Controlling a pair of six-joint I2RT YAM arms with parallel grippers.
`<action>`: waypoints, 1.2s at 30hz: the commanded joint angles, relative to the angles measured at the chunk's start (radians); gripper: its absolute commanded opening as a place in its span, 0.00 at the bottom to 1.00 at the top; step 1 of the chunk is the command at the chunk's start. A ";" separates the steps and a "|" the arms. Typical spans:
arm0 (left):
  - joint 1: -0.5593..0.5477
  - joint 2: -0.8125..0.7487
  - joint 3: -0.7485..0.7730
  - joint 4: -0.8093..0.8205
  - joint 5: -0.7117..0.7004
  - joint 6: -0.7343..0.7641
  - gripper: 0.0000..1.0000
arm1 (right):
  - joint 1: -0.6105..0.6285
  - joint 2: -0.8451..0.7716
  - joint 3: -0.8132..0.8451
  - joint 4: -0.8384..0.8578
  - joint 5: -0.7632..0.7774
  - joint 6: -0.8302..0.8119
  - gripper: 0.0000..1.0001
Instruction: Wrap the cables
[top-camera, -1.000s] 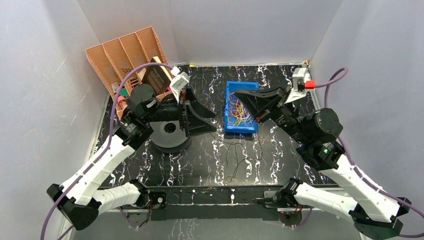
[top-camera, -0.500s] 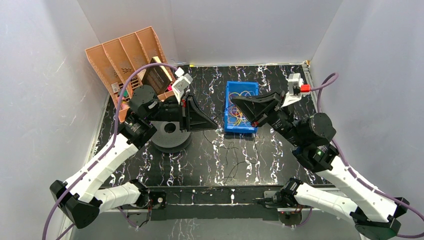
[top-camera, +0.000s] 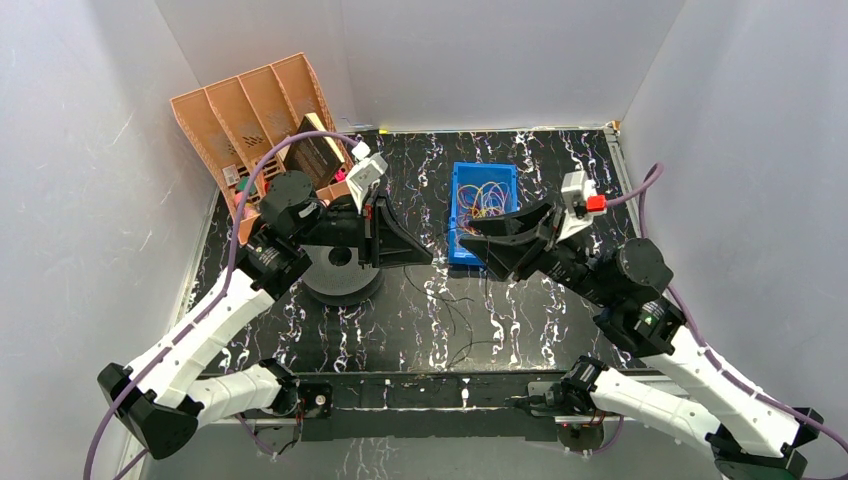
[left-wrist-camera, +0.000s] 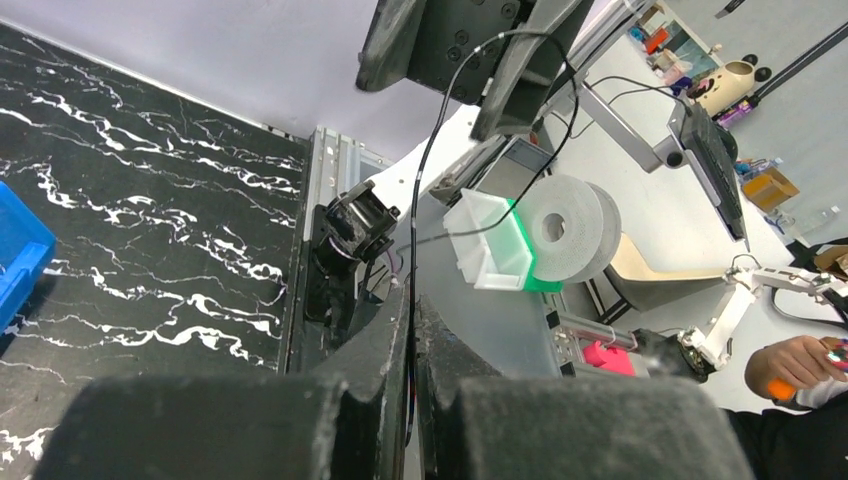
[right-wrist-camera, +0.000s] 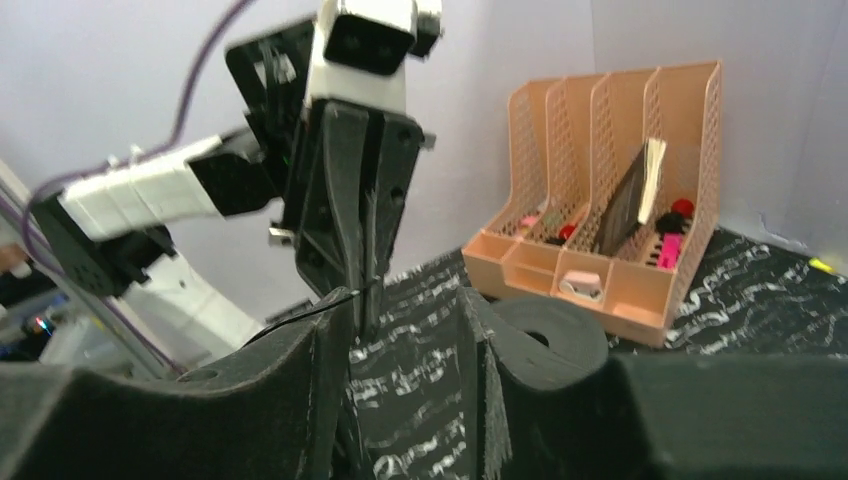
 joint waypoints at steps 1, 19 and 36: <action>-0.003 -0.038 0.054 -0.081 0.027 0.070 0.00 | 0.003 -0.019 0.013 -0.194 -0.002 -0.122 0.50; -0.003 0.006 0.238 -0.658 -0.024 0.407 0.00 | 0.003 -0.037 0.175 -0.516 0.311 -0.196 0.47; -0.003 0.023 0.191 -0.821 -0.030 0.502 0.00 | 0.003 0.262 0.452 -0.682 -0.166 -0.072 0.62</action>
